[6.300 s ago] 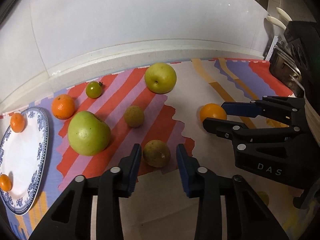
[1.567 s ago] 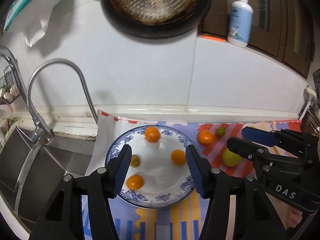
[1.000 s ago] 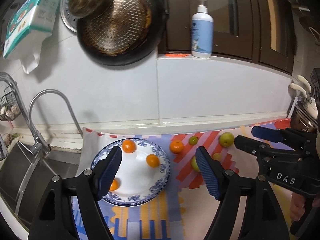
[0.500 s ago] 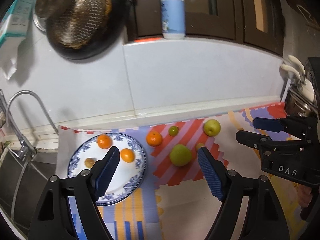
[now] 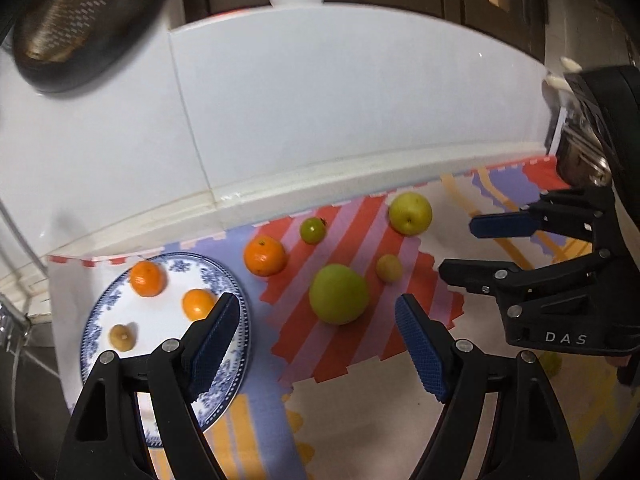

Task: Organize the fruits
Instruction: 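Grasp a large green apple with the left gripper while the right gripper grasps a small yellow pear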

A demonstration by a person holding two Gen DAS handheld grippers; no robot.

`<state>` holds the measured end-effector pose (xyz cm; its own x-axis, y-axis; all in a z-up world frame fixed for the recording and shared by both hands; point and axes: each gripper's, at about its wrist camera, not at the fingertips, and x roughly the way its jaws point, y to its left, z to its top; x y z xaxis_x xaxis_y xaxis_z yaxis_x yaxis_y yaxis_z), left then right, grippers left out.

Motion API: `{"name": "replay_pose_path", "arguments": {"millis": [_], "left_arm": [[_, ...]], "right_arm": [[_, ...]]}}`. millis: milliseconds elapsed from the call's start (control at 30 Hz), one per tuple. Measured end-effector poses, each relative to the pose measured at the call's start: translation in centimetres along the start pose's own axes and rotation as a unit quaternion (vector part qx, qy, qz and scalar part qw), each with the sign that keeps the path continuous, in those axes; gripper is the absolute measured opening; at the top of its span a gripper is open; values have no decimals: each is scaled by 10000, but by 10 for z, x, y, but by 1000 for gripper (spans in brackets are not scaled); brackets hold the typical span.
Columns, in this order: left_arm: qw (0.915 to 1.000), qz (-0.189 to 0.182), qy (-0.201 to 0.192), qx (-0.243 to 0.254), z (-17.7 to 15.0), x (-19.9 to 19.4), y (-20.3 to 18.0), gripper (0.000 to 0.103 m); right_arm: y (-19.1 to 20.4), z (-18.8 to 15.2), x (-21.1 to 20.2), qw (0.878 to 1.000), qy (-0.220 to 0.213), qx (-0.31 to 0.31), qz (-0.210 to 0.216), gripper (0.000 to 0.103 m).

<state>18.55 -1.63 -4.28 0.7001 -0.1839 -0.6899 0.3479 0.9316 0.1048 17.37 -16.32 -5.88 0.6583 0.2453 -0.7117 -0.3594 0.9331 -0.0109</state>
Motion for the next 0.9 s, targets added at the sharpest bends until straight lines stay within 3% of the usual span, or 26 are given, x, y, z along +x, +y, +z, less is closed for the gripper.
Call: {"name": "replay_pose_path", "arguments": {"millis": [367, 767, 900], "left_arm": [[9965, -252, 501, 612, -1, 54, -5, 80], [9948, -453, 607, 685, 2, 81, -6, 79], [9949, -539, 619, 588, 6, 85, -3, 72]], "right_arm": [[-1, 1, 60, 9974, 537, -439, 220, 49], [-4, 6, 86, 9957, 638, -519, 426, 49], [-5, 7, 92, 9955, 682, -461, 463, 48]]}}
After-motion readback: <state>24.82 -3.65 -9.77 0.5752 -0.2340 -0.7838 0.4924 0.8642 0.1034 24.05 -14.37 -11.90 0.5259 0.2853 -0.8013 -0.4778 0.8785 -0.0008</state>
